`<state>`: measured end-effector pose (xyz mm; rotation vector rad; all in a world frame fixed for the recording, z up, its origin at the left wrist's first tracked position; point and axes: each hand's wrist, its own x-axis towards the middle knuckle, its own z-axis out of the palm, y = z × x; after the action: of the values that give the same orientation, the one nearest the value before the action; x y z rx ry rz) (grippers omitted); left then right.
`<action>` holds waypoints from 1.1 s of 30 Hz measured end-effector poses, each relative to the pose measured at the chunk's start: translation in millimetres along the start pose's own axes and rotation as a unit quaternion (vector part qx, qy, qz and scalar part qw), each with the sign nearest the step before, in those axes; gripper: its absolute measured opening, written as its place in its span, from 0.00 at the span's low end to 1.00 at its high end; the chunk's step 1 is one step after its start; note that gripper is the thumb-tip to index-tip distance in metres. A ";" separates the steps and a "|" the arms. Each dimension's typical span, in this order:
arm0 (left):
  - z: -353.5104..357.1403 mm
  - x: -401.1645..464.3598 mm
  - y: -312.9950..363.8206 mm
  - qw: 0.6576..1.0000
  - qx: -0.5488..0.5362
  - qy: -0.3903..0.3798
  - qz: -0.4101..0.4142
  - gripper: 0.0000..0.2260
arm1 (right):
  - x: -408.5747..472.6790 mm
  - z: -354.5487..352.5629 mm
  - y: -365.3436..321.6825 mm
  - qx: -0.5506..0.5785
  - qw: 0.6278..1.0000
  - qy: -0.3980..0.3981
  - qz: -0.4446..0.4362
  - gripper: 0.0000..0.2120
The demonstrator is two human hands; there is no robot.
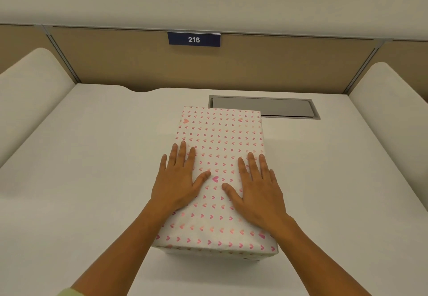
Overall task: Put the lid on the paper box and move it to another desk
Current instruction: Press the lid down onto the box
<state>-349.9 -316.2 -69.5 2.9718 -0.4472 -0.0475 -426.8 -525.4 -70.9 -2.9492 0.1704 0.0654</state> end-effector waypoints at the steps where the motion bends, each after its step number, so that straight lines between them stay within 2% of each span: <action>1: 0.5 -0.1 0.0 1.000 -0.003 0.003 0.000 0.42 | -0.1 0.4 -0.2 -0.001 1.000 0.002 0.002 0.47; 8: 3.3 -0.7 -0.6 1.000 -0.021 0.004 -0.005 0.40 | -1.6 -1.0 -1.3 0.012 1.000 0.015 0.015 0.46; 15: -3.4 -1.4 -3.4 0.998 -0.064 -0.008 0.002 0.44 | -5.8 -9.7 -1.2 0.055 0.998 0.019 0.017 0.45; 24: -24.0 1.0 -3.4 0.987 -0.146 -0.071 -0.019 0.39 | -8.0 -19.2 3.1 0.154 0.988 0.014 -0.003 0.42; 29: -39.1 -1.5 -5.9 0.950 -0.294 -0.059 -0.086 0.38 | -4.9 -28.2 12.3 0.276 0.961 0.002 0.019 0.43; 33: -46.8 -16.0 -9.9 0.923 -0.362 -0.033 -0.122 0.35 | -7.2 -34.8 23.1 0.428 0.902 -0.013 0.064 0.44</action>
<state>-359.9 -296.1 -24.3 2.2730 -0.0324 -0.2739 -435.5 -553.7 -40.5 -2.0535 0.2981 0.0334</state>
